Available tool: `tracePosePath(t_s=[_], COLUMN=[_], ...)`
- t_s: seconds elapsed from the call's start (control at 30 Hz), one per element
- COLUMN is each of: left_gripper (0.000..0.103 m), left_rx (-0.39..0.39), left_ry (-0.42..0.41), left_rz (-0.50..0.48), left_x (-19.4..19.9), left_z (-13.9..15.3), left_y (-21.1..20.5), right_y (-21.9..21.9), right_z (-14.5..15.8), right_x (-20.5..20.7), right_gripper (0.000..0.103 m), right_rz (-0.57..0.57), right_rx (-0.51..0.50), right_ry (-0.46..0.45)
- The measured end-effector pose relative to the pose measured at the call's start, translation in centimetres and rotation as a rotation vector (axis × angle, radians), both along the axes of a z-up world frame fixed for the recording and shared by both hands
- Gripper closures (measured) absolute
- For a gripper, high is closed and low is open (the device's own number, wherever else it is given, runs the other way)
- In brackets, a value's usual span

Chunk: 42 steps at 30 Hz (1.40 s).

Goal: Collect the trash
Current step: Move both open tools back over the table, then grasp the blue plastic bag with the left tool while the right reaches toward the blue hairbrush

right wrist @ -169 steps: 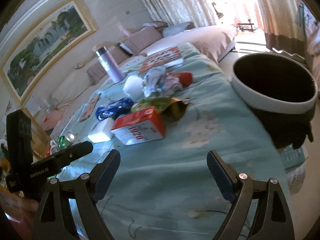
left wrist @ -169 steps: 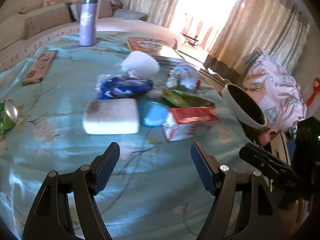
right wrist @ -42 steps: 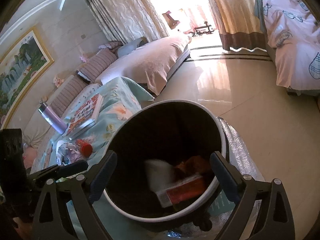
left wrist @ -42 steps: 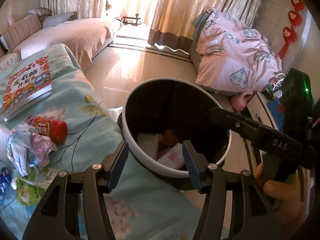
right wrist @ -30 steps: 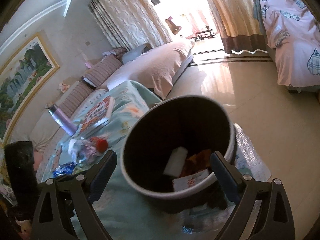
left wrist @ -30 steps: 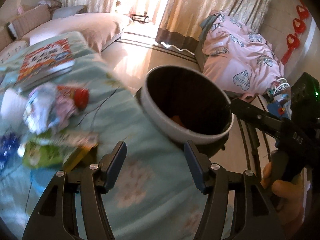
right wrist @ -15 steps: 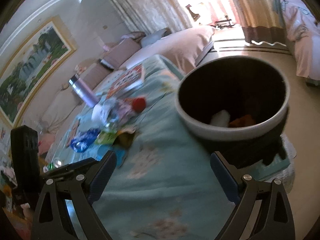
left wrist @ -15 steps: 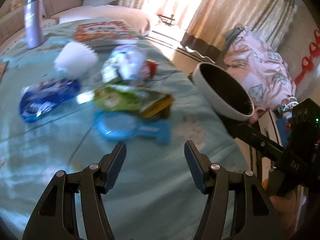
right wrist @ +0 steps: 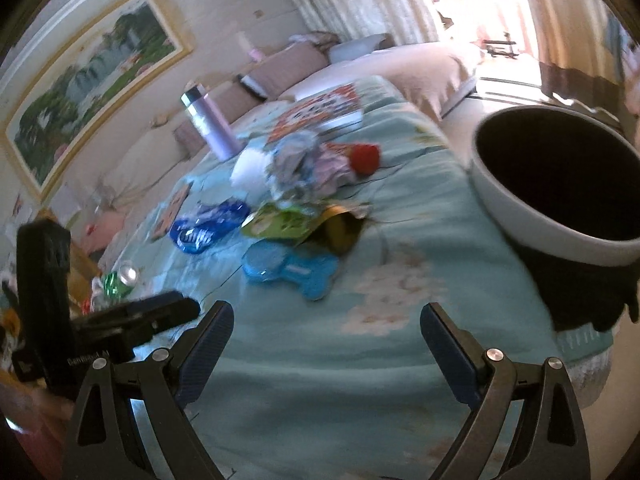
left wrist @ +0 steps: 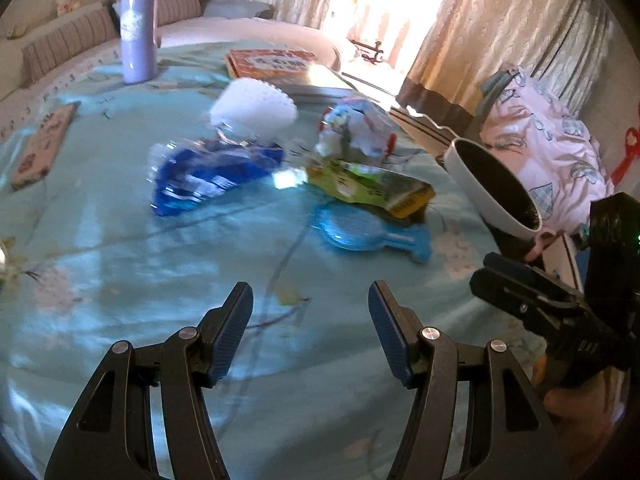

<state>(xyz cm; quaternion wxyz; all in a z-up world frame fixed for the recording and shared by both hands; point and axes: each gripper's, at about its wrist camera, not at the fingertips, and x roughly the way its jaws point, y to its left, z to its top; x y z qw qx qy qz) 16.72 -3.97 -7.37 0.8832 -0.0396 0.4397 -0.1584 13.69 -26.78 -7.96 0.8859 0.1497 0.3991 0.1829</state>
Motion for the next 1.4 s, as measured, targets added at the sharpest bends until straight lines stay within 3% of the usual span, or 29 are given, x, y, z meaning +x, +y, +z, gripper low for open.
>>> tracePosePath(t_s=[0.27, 0.5, 0.57, 0.67, 0.77, 0.8, 0.87, 1.0, 1.03, 1.2, 1.27, 1.3, 1.4], left_gripper=[0.041, 0.026, 0.026, 0.026, 0.026, 0.028, 0.042, 0.071, 0.074, 0.079, 0.079, 0.080, 0.081], left_rx=[0.077, 0.163, 0.197, 0.234, 0.264, 0.269, 0.276, 0.304, 0.306, 0.301, 0.283, 0.273, 0.243], left_ry=[-0.056, -0.120, -0.125, -0.107, -0.087, -0.075, -0.059, -0.070, -0.073, -0.087, -0.085, -0.082, -0.077], left_rz=[-0.002, -0.028, -0.043, -0.065, -0.078, -0.084, -0.097, -0.124, -0.128, -0.144, -0.140, -0.133, -0.108], left_x=[1.7, 4.7, 5.9, 7.7, 9.1, 9.5, 9.8, 9.2, 9.0, 7.7, 7.1, 6.8, 5.9], left_z=[1.0, 1.9, 1.6, 0.6, -0.7, -1.0, -1.7, -1.9, -1.9, -1.5, -1.3, -1.2, -0.9], left_y=[2.4, 3.3, 3.2, 2.9, 2.7, 2.6, 2.4, 1.9, 1.7, 1.4, 1.6, 1.7, 2.0], right_y=[3.6, 5.6, 6.1, 6.8, 7.4, 7.5, 7.8, 8.6, 8.9, 10.6, 10.7, 10.6, 10.1], right_z=[-0.2, -0.4, -0.6, -1.1, -1.6, -1.6, -1.6, -1.3, -1.1, -1.6, -1.4, -1.3, -1.2], right_x=[1.5, 3.6, 4.4, 5.5, 6.5, 6.6, 6.8, 6.5, 6.4, 5.8, 5.6, 5.5, 5.2], right_gripper=[0.011, 0.012, 0.013, 0.018, 0.029, 0.032, 0.037, 0.035, 0.034, 0.036, 0.051, 0.066, 0.069], right_rz=[0.138, 0.215, 0.236, 0.265, 0.281, 0.282, 0.290, 0.349, 0.380, 0.420, 0.418, 0.413, 0.385], right_rx=[-0.091, -0.170, -0.191, -0.226, -0.267, -0.278, -0.303, -0.295, -0.289, -0.418, -0.435, -0.428, -0.401], right_ry=[0.006, 0.006, 0.009, 0.021, 0.036, 0.031, 0.024, 0.015, 0.006, -0.015, -0.026, -0.025, -0.009])
